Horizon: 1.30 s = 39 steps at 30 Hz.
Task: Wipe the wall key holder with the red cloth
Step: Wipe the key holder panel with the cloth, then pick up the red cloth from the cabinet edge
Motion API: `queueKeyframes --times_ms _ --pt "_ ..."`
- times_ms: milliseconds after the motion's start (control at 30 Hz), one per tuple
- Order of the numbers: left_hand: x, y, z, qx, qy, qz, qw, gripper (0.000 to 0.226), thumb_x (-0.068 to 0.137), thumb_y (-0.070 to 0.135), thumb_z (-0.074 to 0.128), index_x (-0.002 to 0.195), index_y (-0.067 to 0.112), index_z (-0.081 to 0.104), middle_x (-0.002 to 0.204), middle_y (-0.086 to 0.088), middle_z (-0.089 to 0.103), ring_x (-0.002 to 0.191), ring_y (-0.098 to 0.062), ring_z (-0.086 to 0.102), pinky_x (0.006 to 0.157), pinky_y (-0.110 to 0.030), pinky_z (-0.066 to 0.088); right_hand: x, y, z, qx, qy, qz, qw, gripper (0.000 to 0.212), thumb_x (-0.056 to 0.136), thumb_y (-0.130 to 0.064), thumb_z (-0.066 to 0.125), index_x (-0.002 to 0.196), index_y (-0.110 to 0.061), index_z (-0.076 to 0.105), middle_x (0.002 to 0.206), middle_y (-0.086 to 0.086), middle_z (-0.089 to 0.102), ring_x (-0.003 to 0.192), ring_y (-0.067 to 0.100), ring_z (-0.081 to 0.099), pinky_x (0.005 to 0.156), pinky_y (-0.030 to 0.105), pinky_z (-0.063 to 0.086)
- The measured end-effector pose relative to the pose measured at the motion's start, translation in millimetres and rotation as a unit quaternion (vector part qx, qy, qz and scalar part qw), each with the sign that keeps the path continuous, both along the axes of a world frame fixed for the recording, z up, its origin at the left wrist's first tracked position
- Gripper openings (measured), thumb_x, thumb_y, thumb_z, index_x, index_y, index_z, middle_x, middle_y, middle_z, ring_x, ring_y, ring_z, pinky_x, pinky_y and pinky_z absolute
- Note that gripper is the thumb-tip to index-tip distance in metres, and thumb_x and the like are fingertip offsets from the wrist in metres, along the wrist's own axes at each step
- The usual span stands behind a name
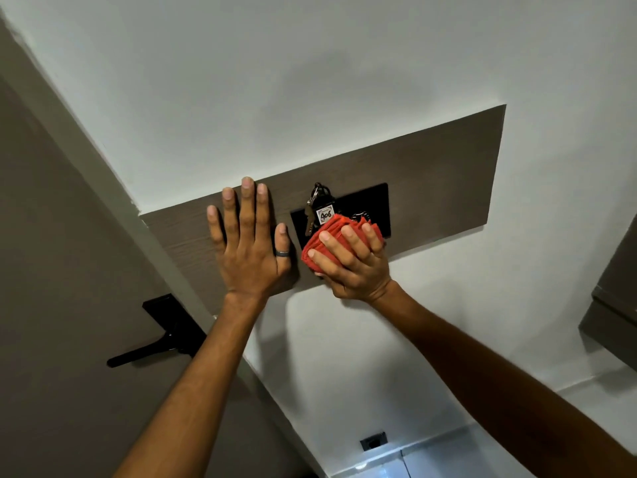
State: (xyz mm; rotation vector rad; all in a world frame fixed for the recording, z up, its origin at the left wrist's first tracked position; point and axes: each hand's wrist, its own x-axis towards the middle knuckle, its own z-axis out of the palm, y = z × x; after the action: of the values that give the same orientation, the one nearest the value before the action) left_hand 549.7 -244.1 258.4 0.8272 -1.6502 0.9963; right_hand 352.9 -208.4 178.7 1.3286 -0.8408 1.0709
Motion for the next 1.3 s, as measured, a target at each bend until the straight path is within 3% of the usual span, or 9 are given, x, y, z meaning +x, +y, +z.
queueKeyframes --times_ms 100,300,700,900,1033,1100,1133,1267,1300 --pt "-1.0 1.4 0.8 -0.001 -0.002 0.0 1.0 0.061 0.107 0.037 0.035 0.161 0.011 0.024 0.162 -0.013 0.034 0.158 -0.023 0.002 0.129 -0.048 0.005 -8.7 6.2 -0.9 0.017 0.0 0.015 1.0 0.04 0.102 -0.043 0.053 0.136 -0.024 0.06 0.142 0.008 0.056 0.159 0.03 0.025 0.128 0.053 0.023" --pt "-1.2 0.4 -0.1 -0.01 -0.008 0.014 1.0 0.062 0.106 0.037 0.035 0.16 0.01 0.023 0.163 -0.01 0.031 0.158 -0.024 0.002 0.129 -0.048 0.007 11.2 17.0 29.1 0.023 -0.313 0.069 0.947 0.042 0.106 -0.042 0.042 0.133 -0.017 0.063 0.146 0.018 0.059 0.151 0.038 0.038 0.128 0.054 0.026" --pt "-4.3 -2.7 -5.4 0.009 -0.001 0.008 1.0 0.063 0.104 0.034 0.038 0.161 0.009 0.024 0.163 -0.016 0.032 0.158 -0.026 0.006 0.13 -0.048 0.004 -25.2 15.4 31.5 0.036 -0.163 0.007 0.986 0.045 0.104 -0.048 0.048 0.134 -0.019 0.063 0.136 0.012 0.069 0.135 0.038 0.056 0.108 0.052 0.05" --pt "-16.6 22.1 -5.3 0.099 0.047 -0.04 0.993 0.061 0.106 0.03 0.037 0.159 0.004 0.023 0.163 -0.025 0.027 0.152 -0.043 0.018 0.129 -0.051 0.005 -53.1 31.2 24.8 0.061 -0.078 -0.006 0.995 0.041 0.101 -0.04 0.063 0.134 -0.016 0.065 0.138 0.011 0.068 0.13 0.037 0.061 0.096 0.047 0.058" --pt "-39.9 68.8 -41.1 0.161 0.066 -0.12 0.978 0.062 0.105 0.03 0.041 0.158 0.002 0.024 0.165 -0.025 0.018 0.157 -0.036 0.006 0.129 -0.053 0.008 -69.6 69.9 6.9 0.154 -0.215 0.049 0.963 0.034 0.105 -0.03 0.061 0.132 -0.011 0.067 0.139 0.01 0.067 0.127 0.033 0.063 0.102 0.044 0.055" --pt "-57.8 90.8 -72.3 0.189 -0.011 -0.15 0.97 0.062 0.104 0.032 0.042 0.158 0.004 0.027 0.166 -0.019 0.019 0.158 -0.034 0.009 0.129 -0.05 0.008 -69.5 96.2 -8.1 0.209 -0.416 0.173 0.868 0.029 0.107 -0.031 0.055 0.132 -0.021 0.067 0.139 0.001 0.066 0.126 0.018 0.062 0.107 0.035 0.051" --pt "-68.0 98.8 -86.3 0.209 -0.054 -0.166 0.962 0.062 0.104 0.032 0.042 0.157 0.005 0.029 0.167 -0.017 0.02 0.158 -0.033 0.011 0.13 -0.049 0.008 -69.8 108.3 -12.3 0.233 -0.532 0.243 0.777 0.028 0.107 -0.037 0.054 0.131 -0.031 0.066 0.137 -0.002 0.067 0.12 0.009 0.063 0.103 0.032 0.052" --pt "-132.7 131.8 -131.1 0.343 -0.14 -0.186 0.91 0.062 0.104 0.035 0.04 0.159 0.006 0.03 0.168 -0.012 0.021 0.159 -0.028 0.009 0.131 -0.044 0.006 -114.1 154.5 -34.2 0.287 -0.775 0.517 0.225 0.051 0.108 -0.052 0.043 0.141 -0.017 0.06 0.129 0.015 0.072 0.109 0.026 0.073 0.089 0.041 0.059" --pt "-148.7 137.8 -137.8 0.38 -0.149 -0.184 0.894 0.063 0.105 0.037 0.038 0.16 0.007 0.028 0.169 -0.011 0.02 0.159 -0.026 0.007 0.131 -0.043 0.005 -130.5 165.7 -42.7 0.284 -0.786 0.527 0.156 0.059 0.108 -0.056 0.04 0.144 -0.012 0.057 0.131 0.015 0.071 0.11 0.028 0.074 0.092 0.042 0.058"
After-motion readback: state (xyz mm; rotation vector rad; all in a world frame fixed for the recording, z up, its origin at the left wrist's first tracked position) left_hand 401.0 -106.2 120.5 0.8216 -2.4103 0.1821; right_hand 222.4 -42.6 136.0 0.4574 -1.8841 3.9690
